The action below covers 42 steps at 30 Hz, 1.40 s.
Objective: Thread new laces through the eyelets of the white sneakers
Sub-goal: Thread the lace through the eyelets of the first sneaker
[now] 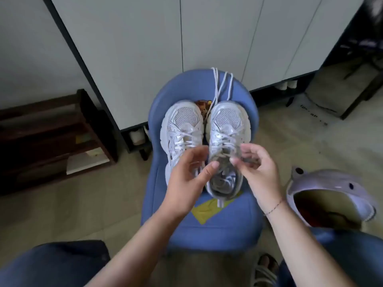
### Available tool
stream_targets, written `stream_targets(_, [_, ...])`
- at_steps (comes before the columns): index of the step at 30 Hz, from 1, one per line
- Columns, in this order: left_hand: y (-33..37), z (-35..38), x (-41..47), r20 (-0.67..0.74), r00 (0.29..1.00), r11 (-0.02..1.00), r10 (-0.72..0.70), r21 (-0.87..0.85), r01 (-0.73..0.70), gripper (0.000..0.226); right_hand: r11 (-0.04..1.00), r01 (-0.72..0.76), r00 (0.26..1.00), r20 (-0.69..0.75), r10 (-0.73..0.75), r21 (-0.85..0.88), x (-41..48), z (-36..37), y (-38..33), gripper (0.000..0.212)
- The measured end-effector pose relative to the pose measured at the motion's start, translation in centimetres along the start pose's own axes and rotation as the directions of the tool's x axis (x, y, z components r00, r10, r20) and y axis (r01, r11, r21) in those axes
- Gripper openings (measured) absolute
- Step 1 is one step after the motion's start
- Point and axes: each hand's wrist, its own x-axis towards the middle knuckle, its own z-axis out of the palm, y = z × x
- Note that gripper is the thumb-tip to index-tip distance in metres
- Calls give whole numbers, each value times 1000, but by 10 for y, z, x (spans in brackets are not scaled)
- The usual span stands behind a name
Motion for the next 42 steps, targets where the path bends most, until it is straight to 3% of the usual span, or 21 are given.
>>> stream_targets(4, [-12, 20, -22, 7, 987, 975, -163, -154, 162, 31, 996, -84, 996, -32, 84, 2, -12, 5, 17, 31])
stream_targets(9, [-35, 44, -27, 11, 971, 956, -238, -175, 236, 18, 998, -53, 995, -83, 54, 16, -8, 5, 29, 27])
stream_targets(14, [-23, 57, -5, 85, 920, 838, -384, -387, 385, 26, 999, 13, 996, -88, -16, -30, -7, 6, 28, 22])
stream_targets(18, [-18, 65, 1, 193, 915, 823, -353, -402, 402, 34, 990, 86, 995, -49, -92, -112, -1, 6, 22, 24])
stream_targets(24, [-30, 62, 4, 182, 917, 743, -356, -539, 396, 30, 969, 172, 985, 17, -171, -180, 2, 1, 17, 27])
stream_targets(32, [-37, 59, 5, 228, 915, 707, -332, -582, 402, 45, 978, 149, 989, 20, -148, -147, 6, 8, 14, 14])
stream_targets(36, [-40, 57, 6, 244, 909, 692, -339, -590, 416, 43, 981, 117, 993, 2, -118, -152, 8, 11, 16, 20])
stream_targets(42, [-40, 57, 6, 243, 905, 685, -349, -593, 424, 37, 981, 90, 996, -13, -94, -173, 16, 7, 12, 5])
